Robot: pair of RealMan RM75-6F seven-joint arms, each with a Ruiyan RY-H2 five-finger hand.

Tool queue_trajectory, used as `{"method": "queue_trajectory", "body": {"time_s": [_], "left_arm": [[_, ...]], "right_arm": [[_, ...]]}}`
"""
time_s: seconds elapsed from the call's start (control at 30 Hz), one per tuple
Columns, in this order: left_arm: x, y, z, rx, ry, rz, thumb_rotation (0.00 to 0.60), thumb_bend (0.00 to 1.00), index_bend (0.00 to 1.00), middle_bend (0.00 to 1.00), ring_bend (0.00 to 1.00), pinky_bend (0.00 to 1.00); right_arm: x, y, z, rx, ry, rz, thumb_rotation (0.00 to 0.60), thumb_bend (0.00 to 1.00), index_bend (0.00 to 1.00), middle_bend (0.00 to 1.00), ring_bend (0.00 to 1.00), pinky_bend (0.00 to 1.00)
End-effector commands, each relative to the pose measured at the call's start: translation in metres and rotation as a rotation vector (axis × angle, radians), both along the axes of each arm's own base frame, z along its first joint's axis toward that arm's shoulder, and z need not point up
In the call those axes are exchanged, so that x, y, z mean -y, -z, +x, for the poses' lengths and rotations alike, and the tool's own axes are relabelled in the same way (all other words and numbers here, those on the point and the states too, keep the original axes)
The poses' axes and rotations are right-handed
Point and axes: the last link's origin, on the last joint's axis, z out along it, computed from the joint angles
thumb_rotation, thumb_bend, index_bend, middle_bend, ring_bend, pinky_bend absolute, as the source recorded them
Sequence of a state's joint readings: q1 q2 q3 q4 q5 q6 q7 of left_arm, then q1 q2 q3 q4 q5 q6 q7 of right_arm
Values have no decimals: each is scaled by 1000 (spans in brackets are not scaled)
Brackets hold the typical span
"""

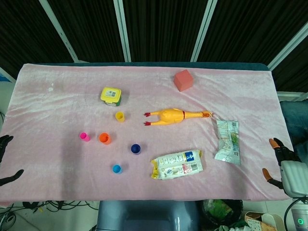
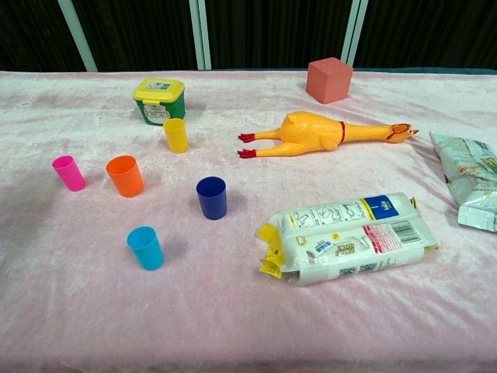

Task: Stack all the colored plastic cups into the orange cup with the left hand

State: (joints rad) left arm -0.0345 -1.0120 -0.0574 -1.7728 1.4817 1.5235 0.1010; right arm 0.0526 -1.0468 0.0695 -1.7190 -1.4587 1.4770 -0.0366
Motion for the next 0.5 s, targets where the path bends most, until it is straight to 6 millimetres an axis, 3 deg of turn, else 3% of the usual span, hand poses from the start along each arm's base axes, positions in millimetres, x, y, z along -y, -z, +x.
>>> {"method": "queue_trajectory", "body": {"time_s": [0.03,0.3,0.5], "left_arm": [[-27,1,18,4,104,-51,600,106,134,120,49,83],[-93,24,82,-12,289,-226,600,106,105,127,49,83],[-128,65,125,-35,373,-358,600,106,102,140,49,83]], "right_arm": [[1,0,0,1,1,-1,600,262,35,55,160,213],[0,0,0,-1,0,1,600,262,34,55,160,213],[1,-1,-1,2,5,1,600,262,35,56,160,213]]}}
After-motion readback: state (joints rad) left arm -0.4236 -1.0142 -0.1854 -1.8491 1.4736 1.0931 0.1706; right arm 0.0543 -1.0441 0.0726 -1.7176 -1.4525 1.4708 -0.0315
